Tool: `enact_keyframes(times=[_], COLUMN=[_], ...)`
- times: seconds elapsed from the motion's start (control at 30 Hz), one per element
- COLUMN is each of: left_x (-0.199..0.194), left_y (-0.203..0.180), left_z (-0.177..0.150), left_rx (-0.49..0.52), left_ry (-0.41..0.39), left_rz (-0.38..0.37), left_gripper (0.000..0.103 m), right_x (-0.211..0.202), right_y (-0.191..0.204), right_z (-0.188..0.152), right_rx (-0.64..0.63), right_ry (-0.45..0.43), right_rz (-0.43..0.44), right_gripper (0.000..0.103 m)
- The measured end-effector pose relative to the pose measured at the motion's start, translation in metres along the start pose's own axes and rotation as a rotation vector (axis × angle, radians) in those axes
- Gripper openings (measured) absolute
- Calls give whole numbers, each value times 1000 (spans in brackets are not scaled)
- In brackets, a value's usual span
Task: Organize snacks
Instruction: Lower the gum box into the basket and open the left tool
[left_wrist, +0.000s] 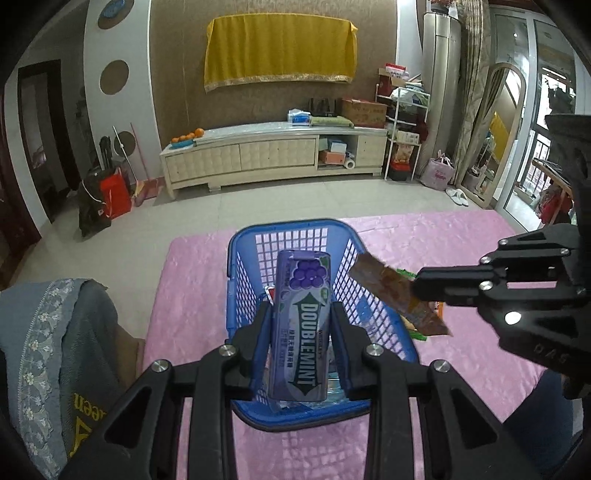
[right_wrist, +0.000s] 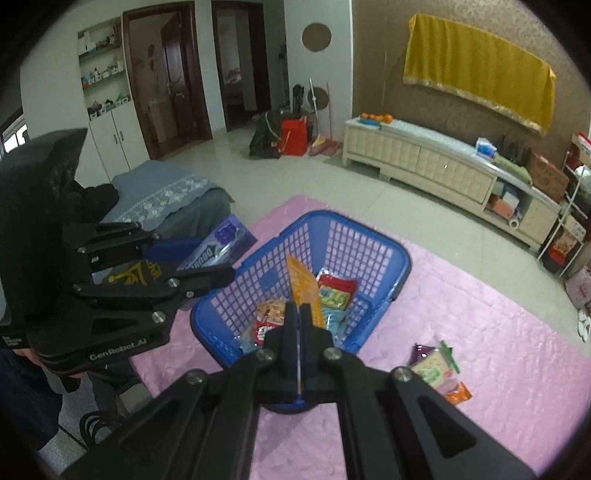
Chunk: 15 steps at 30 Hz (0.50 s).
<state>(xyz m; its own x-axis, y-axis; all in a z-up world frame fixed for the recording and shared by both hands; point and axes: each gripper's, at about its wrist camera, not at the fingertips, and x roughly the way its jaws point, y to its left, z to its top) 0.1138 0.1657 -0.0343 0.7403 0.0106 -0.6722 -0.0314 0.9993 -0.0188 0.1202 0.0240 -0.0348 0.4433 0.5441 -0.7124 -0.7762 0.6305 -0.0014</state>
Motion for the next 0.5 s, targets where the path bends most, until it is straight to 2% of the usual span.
enact_keyframes(times=[0.2, 0.5], left_x=[25, 31], left_y=[12, 20], left_z=[-14, -24], left_rx=[-41, -64], left_ry=[33, 55], left_rz=[-22, -34], left_gripper=[29, 29], right_x=[37, 56], right_y=[0, 8], right_z=[-6, -6], right_rx=[15, 12], right_ry=[86, 147], right_rz=[7, -1], right_gripper=[2, 2])
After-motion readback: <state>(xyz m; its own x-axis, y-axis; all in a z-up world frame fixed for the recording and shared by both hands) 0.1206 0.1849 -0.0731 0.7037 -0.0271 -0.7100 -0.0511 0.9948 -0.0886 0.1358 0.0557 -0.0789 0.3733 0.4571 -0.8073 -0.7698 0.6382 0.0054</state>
